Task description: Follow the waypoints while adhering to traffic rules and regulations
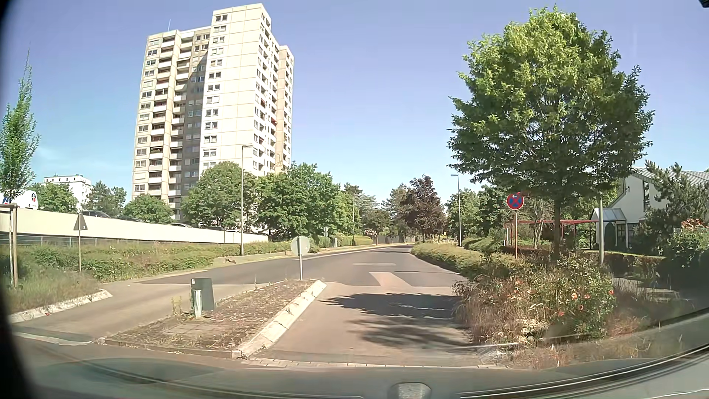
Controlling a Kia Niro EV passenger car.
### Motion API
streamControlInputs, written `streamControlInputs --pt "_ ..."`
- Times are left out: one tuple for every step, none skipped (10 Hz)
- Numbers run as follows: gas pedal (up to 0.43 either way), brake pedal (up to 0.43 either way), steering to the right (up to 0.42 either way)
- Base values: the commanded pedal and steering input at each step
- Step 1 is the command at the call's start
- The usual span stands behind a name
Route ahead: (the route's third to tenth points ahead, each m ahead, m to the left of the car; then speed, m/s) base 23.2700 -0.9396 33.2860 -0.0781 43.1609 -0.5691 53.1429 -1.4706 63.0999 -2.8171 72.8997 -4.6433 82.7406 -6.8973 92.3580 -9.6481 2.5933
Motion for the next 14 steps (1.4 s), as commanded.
streamControlInputs --pt "0.319 0.03 -0.007" --pt "0.331 0.03 -0.007" --pt "0.331 0.03 -0.007" --pt "0.331 0.03 -0.006" --pt "0.35 0.03 -0.001" --pt "0.35 0.03 0.001" --pt "0.35 0.03 0.003" --pt "0.35 0.03 0.003" --pt "0.35 0.03 0.004" --pt "0.35 0.03 0.006" --pt "0.35 0.03 0.009" --pt "0.35 0.03 0.01" --pt "0.35 0.03 0.01" --pt "0.37 0.03 0.007"
